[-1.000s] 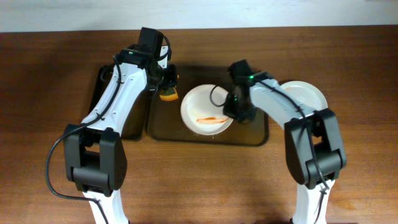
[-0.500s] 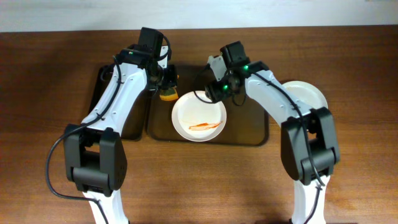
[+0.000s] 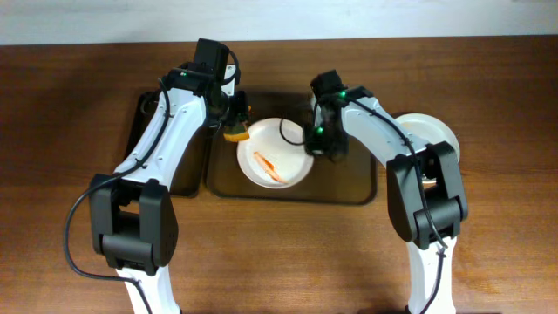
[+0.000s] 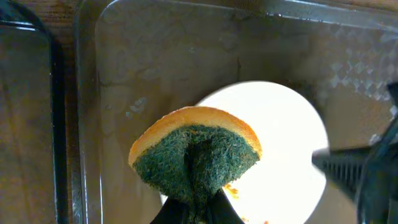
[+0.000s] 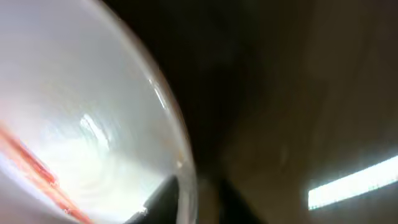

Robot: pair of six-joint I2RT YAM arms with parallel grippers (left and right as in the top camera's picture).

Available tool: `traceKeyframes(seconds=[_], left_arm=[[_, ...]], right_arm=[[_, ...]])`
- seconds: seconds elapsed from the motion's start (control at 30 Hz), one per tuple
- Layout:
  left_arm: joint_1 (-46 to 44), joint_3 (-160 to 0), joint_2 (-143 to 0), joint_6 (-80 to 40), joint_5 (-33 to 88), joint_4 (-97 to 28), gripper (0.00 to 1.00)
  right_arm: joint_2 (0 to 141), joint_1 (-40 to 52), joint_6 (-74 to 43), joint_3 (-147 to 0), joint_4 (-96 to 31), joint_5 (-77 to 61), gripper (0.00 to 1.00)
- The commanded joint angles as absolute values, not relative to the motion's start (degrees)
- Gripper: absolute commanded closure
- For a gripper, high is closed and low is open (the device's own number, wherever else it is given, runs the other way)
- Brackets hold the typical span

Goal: Clean dirty plates on tray and stack at the side

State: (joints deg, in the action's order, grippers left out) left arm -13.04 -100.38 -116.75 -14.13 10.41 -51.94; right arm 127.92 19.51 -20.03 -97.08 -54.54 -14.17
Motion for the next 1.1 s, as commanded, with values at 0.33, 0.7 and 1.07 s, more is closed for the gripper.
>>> traceKeyframes(seconds=[0.33, 0.7, 1.07], left_arm=[[-13.0, -100.2, -117.1, -13.1, 10.1, -51.9, 1.00], [-13.0, -100.2, -118.0, -9.1, 10.1, -51.7, 1.00], [-13.0, -100.2, -126.9, 1.8, 18.0, -50.6, 1.00]], right_arm=[[128.0, 17.9, -3.4, -99.8, -51.4, -12.9, 0.60], [128.0, 17.5, -18.2, -95.8, -51.2, -16.2, 0.96], [128.0, 14.5, -23.0, -86.2, -40.7, -25.5, 0.96]])
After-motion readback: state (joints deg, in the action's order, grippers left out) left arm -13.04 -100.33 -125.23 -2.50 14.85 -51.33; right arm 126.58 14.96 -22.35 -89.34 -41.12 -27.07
